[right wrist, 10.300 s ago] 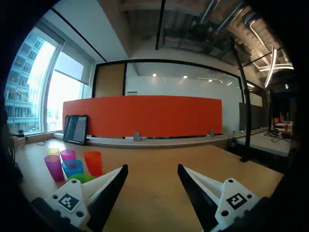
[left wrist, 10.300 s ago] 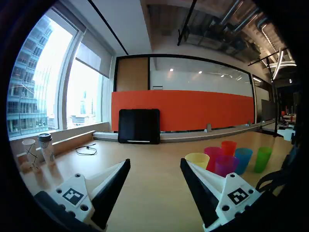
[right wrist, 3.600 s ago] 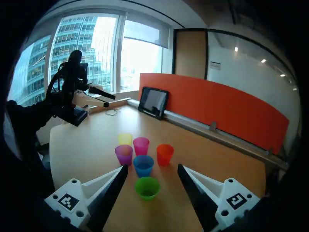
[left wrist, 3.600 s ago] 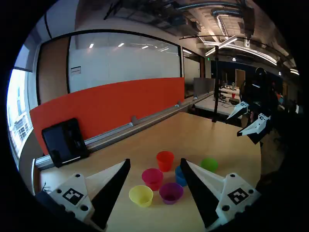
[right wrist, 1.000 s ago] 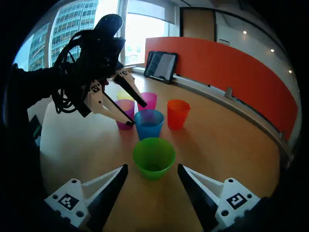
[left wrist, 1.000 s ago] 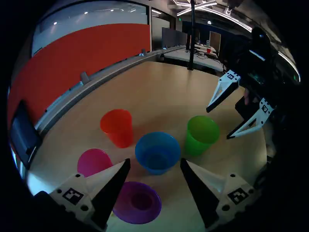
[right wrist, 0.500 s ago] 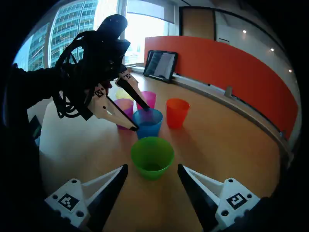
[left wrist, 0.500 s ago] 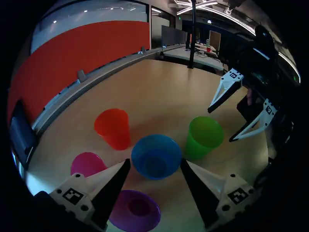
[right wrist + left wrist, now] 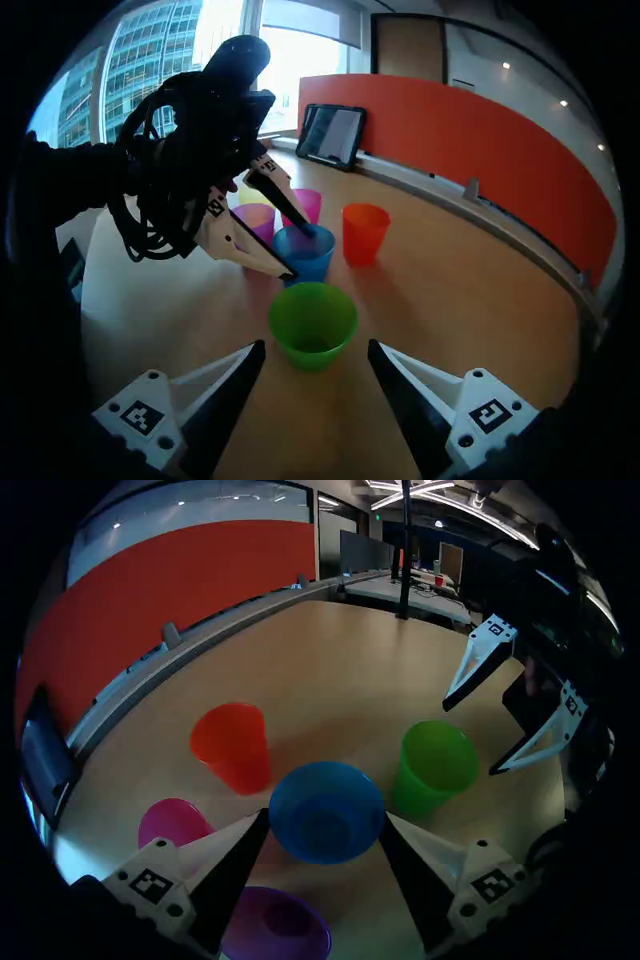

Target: Pour water

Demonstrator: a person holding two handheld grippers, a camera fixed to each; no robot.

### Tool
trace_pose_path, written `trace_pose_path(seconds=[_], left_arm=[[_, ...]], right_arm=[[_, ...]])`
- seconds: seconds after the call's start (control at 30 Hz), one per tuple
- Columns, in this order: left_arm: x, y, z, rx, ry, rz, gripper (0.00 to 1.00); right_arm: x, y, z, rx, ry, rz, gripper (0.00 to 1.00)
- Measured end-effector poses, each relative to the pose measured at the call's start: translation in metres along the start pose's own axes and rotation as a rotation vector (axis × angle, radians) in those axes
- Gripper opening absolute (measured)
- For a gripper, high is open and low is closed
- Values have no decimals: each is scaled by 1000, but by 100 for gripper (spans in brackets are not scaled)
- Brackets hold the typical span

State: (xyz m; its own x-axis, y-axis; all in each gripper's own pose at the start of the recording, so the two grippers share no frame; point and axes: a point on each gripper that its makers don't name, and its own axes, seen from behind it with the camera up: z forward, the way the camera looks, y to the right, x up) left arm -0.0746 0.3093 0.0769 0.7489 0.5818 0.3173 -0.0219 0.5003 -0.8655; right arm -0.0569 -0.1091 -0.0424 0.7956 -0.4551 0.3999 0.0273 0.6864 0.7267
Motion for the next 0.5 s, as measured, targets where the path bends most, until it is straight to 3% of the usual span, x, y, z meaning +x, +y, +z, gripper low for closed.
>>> trace_pose_path(seconds=[0.17,0.5], left_arm=[[3,0,1,9,23,-14,89],[1,-1,-1,11,24,-25,88]], right_arm=[[0,0,-1,-1,0,0,100],[-1,1,0,-4,-2,0,99]])
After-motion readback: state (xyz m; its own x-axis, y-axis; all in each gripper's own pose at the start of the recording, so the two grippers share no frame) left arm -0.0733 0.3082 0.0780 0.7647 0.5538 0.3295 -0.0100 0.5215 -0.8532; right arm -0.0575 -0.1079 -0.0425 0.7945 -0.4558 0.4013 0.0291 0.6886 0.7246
